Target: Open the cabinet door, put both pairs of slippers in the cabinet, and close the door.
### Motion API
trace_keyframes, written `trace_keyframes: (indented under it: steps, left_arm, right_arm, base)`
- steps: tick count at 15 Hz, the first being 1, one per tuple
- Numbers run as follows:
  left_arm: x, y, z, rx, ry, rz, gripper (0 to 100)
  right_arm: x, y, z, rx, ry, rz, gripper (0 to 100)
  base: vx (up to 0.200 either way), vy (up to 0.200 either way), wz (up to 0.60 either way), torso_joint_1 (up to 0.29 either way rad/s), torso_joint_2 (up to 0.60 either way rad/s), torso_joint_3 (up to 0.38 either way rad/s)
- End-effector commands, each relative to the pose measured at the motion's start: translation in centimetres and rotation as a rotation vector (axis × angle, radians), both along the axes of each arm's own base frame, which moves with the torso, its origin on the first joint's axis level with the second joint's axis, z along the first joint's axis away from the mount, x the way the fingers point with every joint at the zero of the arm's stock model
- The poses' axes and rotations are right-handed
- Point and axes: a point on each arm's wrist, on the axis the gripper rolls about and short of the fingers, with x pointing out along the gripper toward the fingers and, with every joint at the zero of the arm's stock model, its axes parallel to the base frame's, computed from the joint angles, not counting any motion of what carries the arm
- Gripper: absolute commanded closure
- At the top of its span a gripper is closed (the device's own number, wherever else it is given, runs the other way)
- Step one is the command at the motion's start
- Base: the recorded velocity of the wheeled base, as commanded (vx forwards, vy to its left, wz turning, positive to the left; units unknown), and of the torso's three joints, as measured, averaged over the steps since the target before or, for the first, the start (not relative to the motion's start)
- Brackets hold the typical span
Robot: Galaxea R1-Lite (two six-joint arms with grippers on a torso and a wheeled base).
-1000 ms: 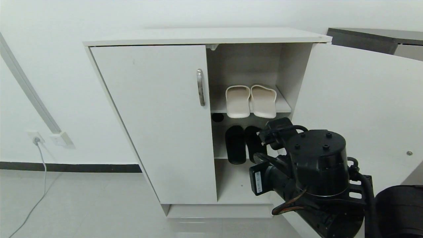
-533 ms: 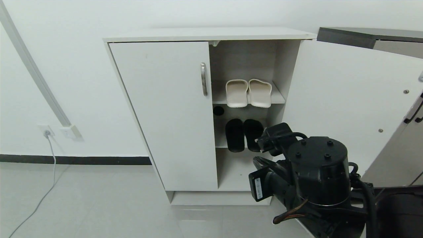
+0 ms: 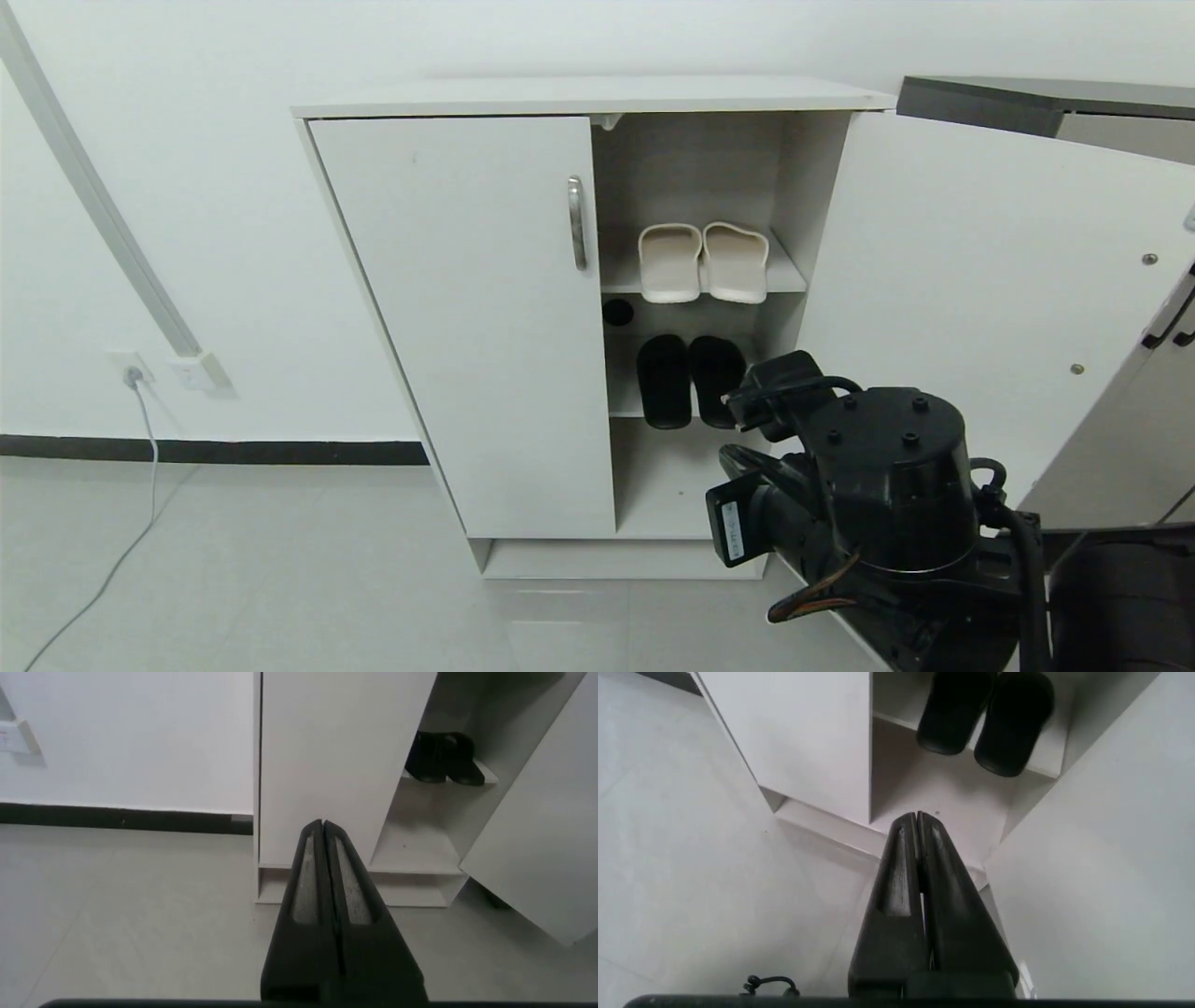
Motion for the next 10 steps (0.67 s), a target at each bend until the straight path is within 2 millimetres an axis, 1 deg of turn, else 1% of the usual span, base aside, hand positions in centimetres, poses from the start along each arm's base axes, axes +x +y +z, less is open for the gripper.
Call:
trace_keyframes:
  steps: [1,4,7,8,10]
  left_arm:
    - [0.0,0.0,-0.02,0.0,0.001,-0.001,100]
    - [0.0,0.0,-0.02,0.0,0.001,0.001,100]
    - [0.0,0.0,-0.01,-0.001,0.0,-0.001,100]
    - [0.0,0.0,-0.01,-0.001,0.0,-0.001,100]
    - [0.0,0.0,-0.01,0.0,0.0,-0.001,100]
  right_arm:
    - [0.05,0.11,-0.22,-0.005,0.004,0.001,100]
    - [0.08,0.15,-0.4,-0.011,0.007,0.001,100]
    - [0.08,0.15,-0.4,-0.012,0.007,0.0,100]
    - [0.08,0.15,-0.4,-0.012,0.007,0.0,100]
    - [0.08,0.15,-0.4,-0.012,0.007,0.0,100]
  base:
    - [0.0,0.0,0.0,0.0,0.0,0.0]
    - [0.0,0.0,0.0,0.002,-0.02,-0.009]
    - [0.0,0.0,0.0,0.009,-0.17,-0.295]
    - [0.0,0.0,0.0,0.041,-0.35,-0.378]
    - [0.0,0.0,0.0,0.054,-0.58,-0.364]
